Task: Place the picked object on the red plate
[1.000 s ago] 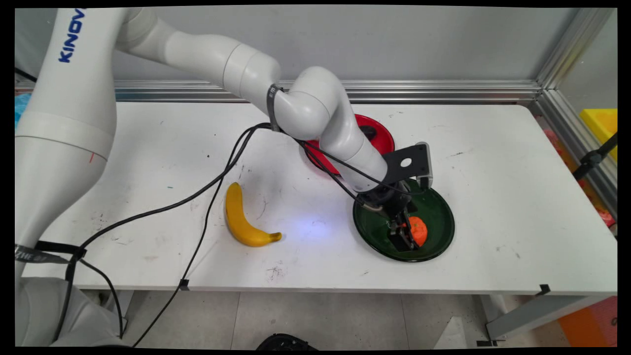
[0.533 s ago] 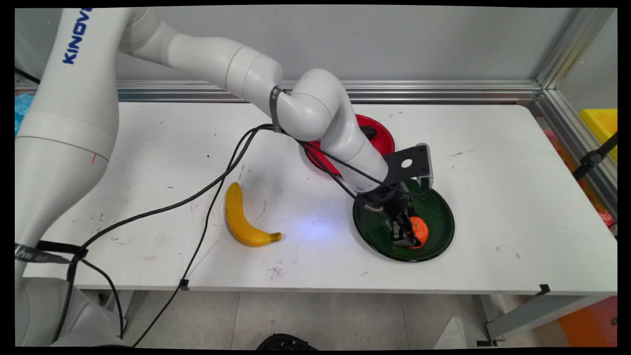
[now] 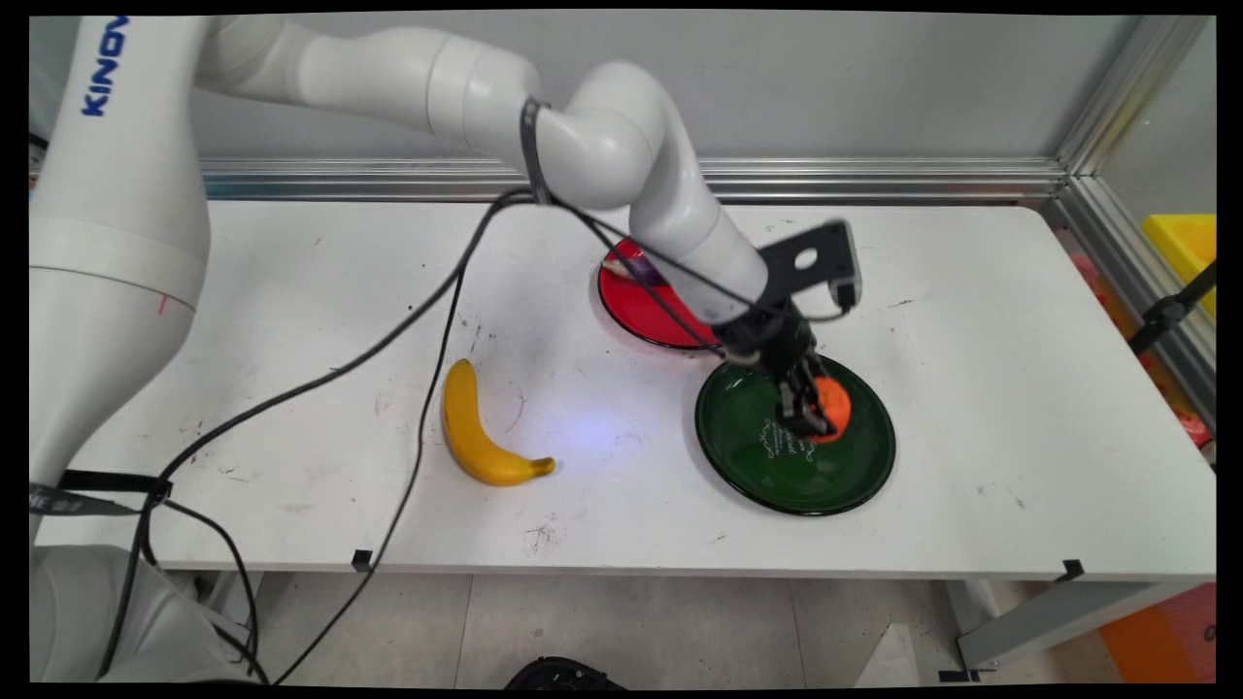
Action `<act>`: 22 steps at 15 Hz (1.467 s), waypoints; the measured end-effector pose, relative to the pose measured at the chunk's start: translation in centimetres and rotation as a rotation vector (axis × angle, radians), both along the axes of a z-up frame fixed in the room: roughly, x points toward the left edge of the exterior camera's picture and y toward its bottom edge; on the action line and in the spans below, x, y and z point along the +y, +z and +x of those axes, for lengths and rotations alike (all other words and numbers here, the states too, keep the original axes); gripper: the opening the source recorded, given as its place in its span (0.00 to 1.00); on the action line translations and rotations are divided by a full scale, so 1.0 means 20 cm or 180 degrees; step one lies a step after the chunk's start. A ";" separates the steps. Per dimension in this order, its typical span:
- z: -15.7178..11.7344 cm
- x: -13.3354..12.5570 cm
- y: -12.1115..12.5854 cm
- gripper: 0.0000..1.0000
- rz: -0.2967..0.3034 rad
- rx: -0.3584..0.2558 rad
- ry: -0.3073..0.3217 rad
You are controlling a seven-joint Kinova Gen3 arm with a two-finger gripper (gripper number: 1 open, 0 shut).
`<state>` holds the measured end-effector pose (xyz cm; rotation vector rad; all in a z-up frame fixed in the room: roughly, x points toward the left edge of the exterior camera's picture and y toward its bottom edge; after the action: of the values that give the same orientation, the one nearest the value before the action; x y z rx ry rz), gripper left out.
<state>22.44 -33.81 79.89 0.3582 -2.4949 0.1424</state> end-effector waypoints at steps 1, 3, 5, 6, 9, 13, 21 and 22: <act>0.02 -0.02 0.04 0.00 -0.0012 -0.0010 0.0009; 0.08 -0.06 0.13 0.00 -0.0049 -0.0052 0.0017; 0.16 -0.10 0.19 0.00 -0.0094 -0.0115 0.0023; 0.21 -0.12 0.21 0.00 -0.0113 -0.0145 0.0033; 0.33 -0.18 0.24 0.00 -0.0159 -0.0232 0.0069; 0.51 -0.27 0.24 0.00 -0.0213 -0.0338 0.0121; 0.69 -0.40 0.12 0.00 -0.0279 -0.0381 0.0195; 0.70 -0.41 0.10 0.00 -0.0284 -0.0378 0.0205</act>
<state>36.48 -42.08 81.89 0.4036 -2.5845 0.3083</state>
